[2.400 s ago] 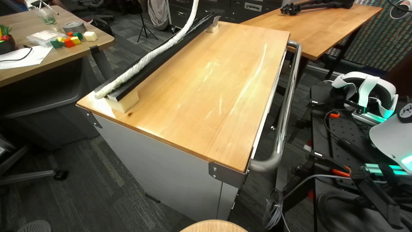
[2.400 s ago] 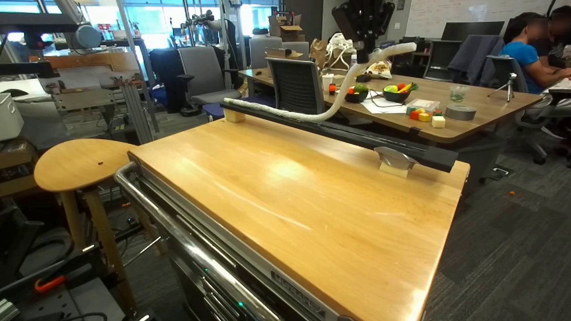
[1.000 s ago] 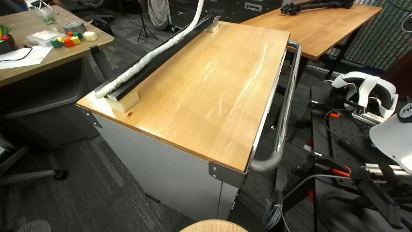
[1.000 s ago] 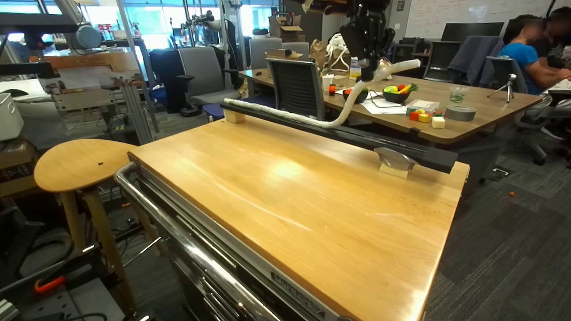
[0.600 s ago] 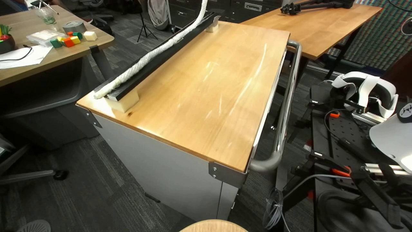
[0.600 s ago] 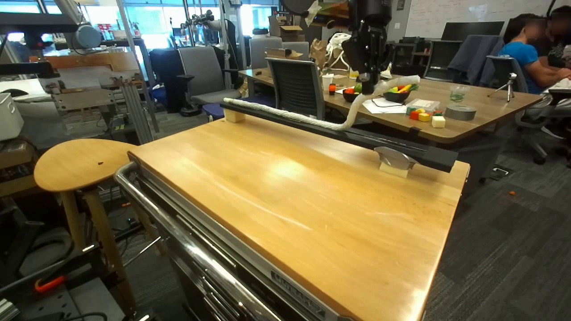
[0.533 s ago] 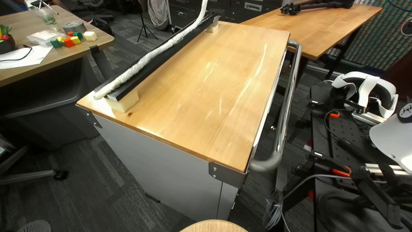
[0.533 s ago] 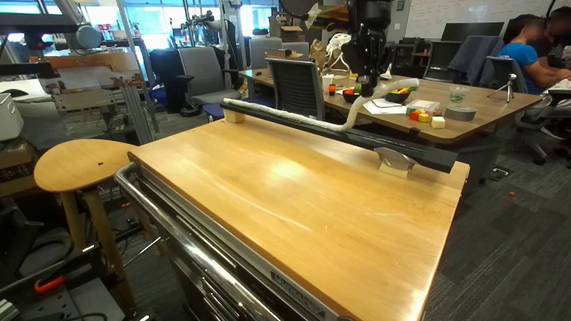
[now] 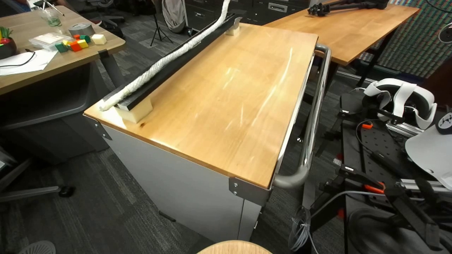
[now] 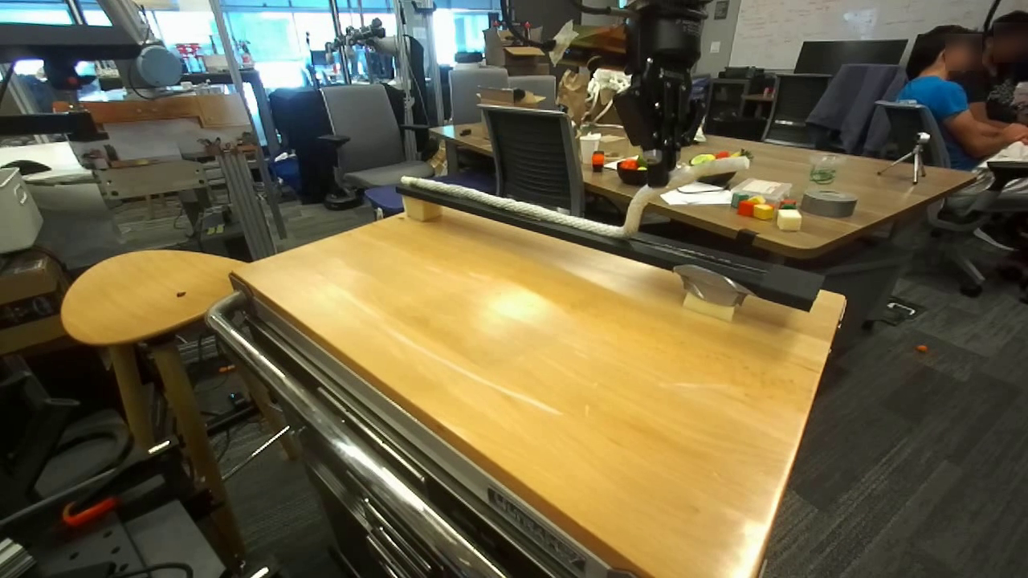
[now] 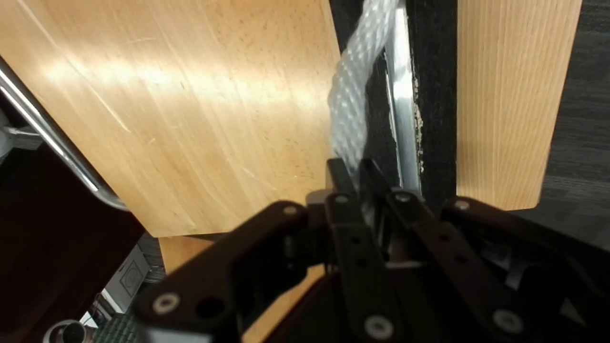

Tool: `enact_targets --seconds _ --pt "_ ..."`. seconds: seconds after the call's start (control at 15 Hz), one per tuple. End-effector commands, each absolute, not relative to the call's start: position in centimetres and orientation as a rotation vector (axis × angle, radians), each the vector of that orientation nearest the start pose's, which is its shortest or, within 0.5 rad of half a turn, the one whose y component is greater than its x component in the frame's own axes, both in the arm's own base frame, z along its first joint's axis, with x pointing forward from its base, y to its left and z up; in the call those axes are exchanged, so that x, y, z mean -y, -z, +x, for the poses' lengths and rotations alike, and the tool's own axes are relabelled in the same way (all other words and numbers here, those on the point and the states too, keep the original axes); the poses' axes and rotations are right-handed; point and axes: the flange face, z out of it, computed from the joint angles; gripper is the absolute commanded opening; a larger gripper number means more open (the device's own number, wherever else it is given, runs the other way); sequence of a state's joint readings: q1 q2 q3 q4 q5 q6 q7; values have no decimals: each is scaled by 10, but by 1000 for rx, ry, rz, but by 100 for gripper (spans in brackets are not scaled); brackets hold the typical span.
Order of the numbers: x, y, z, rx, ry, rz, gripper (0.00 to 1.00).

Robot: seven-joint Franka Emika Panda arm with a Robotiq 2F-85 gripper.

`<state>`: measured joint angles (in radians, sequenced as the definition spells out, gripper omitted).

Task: Put the rope along the center of the black object

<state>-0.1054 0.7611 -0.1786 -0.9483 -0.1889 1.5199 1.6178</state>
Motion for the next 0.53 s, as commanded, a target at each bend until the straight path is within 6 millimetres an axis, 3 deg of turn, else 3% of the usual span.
enact_targets --seconds 0.0,0.47 --pt "181 -422 720 -2776 134 -2100 2" --pt "186 -407 736 -2703 218 -2082 2"
